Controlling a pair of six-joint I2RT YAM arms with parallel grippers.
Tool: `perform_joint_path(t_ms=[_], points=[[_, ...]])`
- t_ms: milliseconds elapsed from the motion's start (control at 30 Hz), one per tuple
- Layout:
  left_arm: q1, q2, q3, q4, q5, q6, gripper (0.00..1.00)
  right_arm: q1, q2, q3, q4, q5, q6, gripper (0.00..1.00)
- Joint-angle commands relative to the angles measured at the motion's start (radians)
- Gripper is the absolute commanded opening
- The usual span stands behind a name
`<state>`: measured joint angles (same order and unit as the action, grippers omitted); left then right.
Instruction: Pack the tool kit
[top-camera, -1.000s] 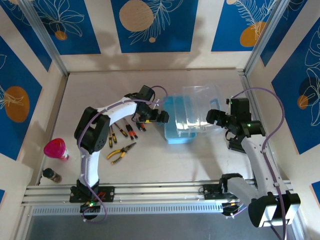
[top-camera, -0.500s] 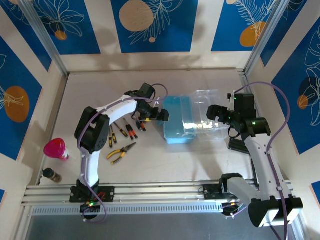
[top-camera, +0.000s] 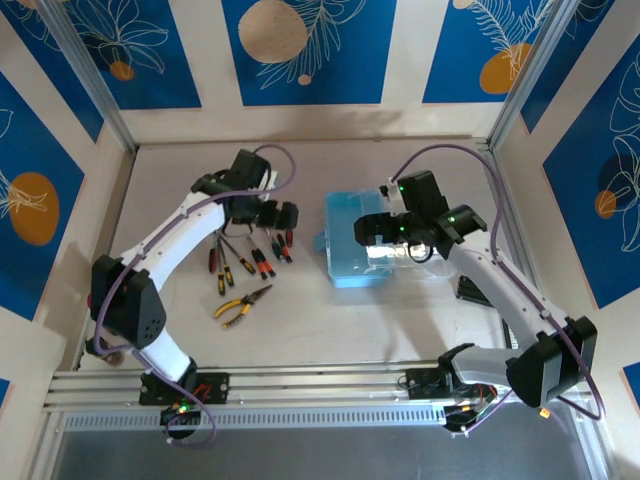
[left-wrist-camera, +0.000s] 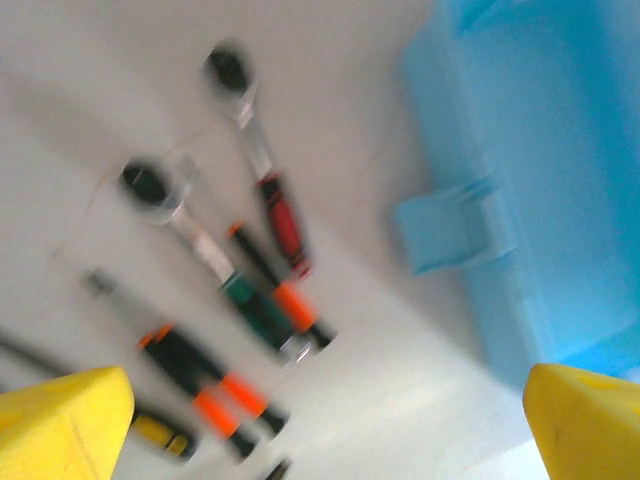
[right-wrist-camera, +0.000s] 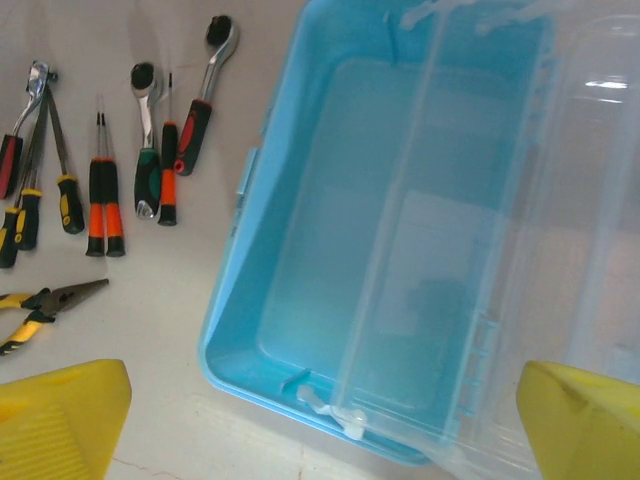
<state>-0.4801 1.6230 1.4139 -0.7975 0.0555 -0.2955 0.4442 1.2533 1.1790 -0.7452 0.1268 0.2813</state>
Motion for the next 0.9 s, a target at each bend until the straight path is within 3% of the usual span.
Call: perform_joint_path(t_ms=[0,233,333,600,867], points=[[-0.004,-0.077,-0.134,-0.095,-0.076,0.065,1.00,0.027,0.020,0.042,0.024,-0.009,-0.015,0.99],[-0.014,-0.201,-0.335,-0.208,-0.087,0.144,0.99,0.042,0.056,0.045,0.031,-0.016,-0.007,0.99],[-0.047,-0.203,-0.348,-0.191,-0.079,0.145,0.95,0.048,0.063,0.053,0.028,-0.016,-0.006,0.99],[-0.100,-0.030,-0.351,-0.179,-0.163,0.146,0.84,0.051,0.065,0.058,0.010,-0.003,-0.007,0.99],[-0.136,0.097,-0.345,-0.133,-0.227,0.145,0.82,0.048,0.067,0.053,0.001,0.005,-0.004,0.99]])
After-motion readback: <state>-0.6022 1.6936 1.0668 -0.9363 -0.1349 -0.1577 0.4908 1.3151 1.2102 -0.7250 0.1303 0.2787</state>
